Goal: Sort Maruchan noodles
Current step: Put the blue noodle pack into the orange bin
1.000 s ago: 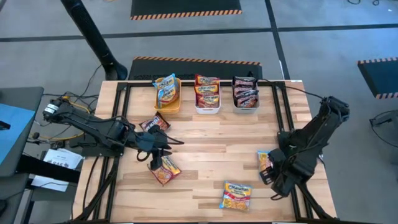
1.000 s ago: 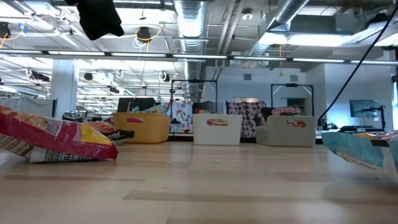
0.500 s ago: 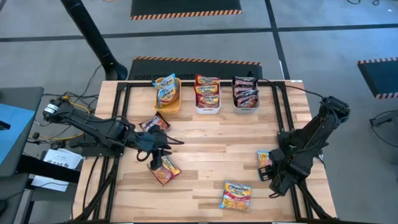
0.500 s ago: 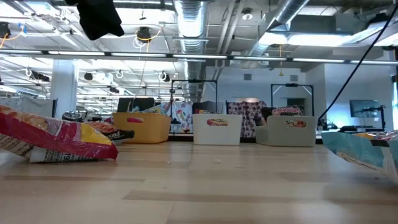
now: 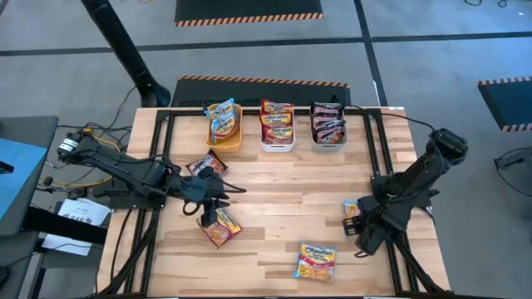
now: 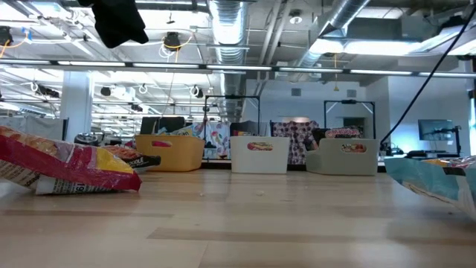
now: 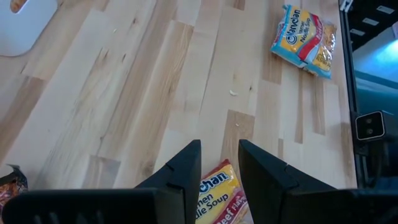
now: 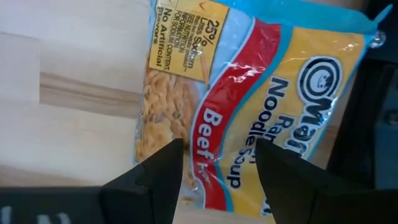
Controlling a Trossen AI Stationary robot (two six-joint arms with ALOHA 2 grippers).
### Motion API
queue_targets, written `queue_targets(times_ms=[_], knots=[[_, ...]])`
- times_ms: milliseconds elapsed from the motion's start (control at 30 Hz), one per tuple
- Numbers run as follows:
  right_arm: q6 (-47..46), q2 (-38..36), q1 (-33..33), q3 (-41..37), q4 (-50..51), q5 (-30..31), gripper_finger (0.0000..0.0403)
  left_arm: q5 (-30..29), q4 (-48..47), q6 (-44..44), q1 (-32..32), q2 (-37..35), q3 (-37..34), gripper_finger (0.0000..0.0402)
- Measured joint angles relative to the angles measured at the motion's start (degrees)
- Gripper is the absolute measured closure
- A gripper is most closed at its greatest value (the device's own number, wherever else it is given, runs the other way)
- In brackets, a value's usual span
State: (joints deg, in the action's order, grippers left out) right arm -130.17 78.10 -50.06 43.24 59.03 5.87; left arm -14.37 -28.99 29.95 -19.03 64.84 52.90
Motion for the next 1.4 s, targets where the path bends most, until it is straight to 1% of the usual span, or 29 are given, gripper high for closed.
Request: queue_targets(times_ms=[267, 400, 500, 600, 800, 1100, 1267, 1400], knots=[[0.01, -0.21, 1.77, -3.73, -4.58, -0.03, 0.0179, 0.00, 0.00, -0.12, 0.21, 0.00, 0.00, 0.0309], [0.05, -0.17, 2.73, -3.94, -4.02, -0.05, 0.0180, 0.02, 0.00, 0.89, 0.71, 0.00, 0.00, 0.0308], [0.18, -0.15, 3.43, -3.99, -3.79, -0.03, 0.0190, 0.00, -0.01, 1.07, 0.90, 0.00, 0.00, 0.0309], [0.33, -0.13, 3.85, -4.01, -3.65, 0.00, 0.0214, 0.04, -0.02, 1.12, 0.87, 0.00, 0.00, 0.0308], [2.18, -0.10, 4.51, -4.08, -3.69, -0.08, 0.0288, 0.42, -0.04, 1.14, 0.87, 0.00, 0.00, 0.0309], [8.77, -0.08, 4.89, -4.03, -4.15, -0.07, 0.0392, 0.46, -0.06, 1.21, 0.87, 0.02, 0.00, 0.0309], [12.26, 0.03, 4.89, -2.71, -3.63, 0.20, 0.0395, 0.46, -0.06, 1.45, 0.87, 0.02, 0.00, 0.0308], [15.29, 0.17, 4.89, -1.27, -4.31, 2.58, 0.0398, -0.53, -0.06, 2.94, 0.90, 0.02, 0.00, 0.0305]])
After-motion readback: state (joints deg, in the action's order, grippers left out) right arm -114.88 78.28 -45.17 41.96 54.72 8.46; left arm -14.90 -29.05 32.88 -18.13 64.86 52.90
